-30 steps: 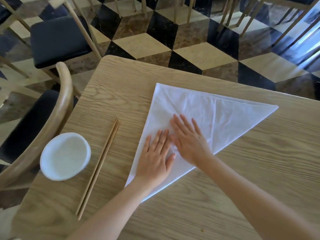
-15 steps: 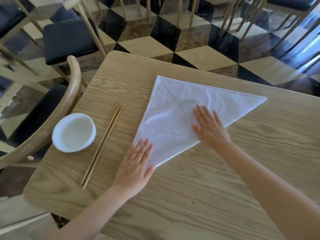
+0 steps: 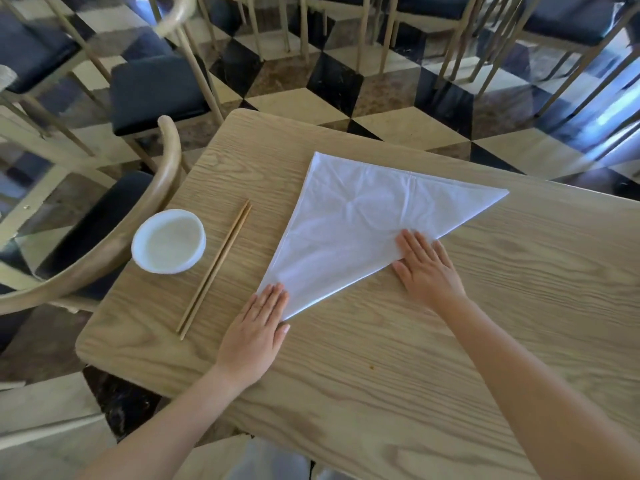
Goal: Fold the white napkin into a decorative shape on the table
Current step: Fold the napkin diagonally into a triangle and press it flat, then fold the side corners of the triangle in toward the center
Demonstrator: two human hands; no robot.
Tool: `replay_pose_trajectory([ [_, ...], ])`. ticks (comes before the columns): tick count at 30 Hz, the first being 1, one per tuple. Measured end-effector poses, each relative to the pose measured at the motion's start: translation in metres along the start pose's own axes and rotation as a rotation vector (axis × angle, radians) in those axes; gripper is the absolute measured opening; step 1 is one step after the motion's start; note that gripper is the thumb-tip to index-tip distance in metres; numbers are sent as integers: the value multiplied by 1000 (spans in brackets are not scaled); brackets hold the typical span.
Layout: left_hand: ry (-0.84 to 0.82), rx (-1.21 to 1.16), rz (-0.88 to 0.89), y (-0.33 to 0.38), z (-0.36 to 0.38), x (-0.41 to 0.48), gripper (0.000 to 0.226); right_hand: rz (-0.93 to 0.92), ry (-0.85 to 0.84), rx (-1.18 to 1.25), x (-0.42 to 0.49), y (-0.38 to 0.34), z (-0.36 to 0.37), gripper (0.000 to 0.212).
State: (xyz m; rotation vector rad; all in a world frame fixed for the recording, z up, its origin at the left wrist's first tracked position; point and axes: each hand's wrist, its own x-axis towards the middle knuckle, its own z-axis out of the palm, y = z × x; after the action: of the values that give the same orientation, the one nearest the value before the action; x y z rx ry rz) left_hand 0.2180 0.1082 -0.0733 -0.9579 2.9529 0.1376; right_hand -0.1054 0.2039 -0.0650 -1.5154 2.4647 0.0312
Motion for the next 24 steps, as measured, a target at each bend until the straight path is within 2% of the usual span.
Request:
replay_pose_trajectory([
  [2, 31, 54, 42, 1, -3, 6, 48, -4, 76, 30, -3, -16, -7, 55],
  [4, 82, 89, 90, 0, -7, 13, 42, -125, 150, 26, -11, -41, -8, 50],
  [6, 56, 158, 118, -2, -14, 15, 56, -207, 170, 72, -20, -55, 0, 47],
  [8, 42, 200, 133, -8, -21, 13, 56, -175, 187, 184, -25, -59, 5, 38],
  [10, -4, 152, 112, -14, -33, 12, 43, -128, 252, 277, -28, -58, 8, 28],
  [13, -18, -99, -106, -23, -63, 30, 20, -74, 265, 347, -29, -60, 3, 25],
  [16, 143, -331, -229, -32, -94, 62, 27, -28, 270, 355, -26, -61, -3, 22],
  [19, 197, -617, -265, -37, -129, 105, 21, 47, 285, 348, -19, -61, -6, 12],
  [21, 159, -828, -321, -42, -140, 133, 18, 163, 283, 425, -15, -61, -6, 6],
  [24, 128, -1097, -424, -49, -140, 175, 15, 367, 259, 598, -11, -61, -10, 12],
])
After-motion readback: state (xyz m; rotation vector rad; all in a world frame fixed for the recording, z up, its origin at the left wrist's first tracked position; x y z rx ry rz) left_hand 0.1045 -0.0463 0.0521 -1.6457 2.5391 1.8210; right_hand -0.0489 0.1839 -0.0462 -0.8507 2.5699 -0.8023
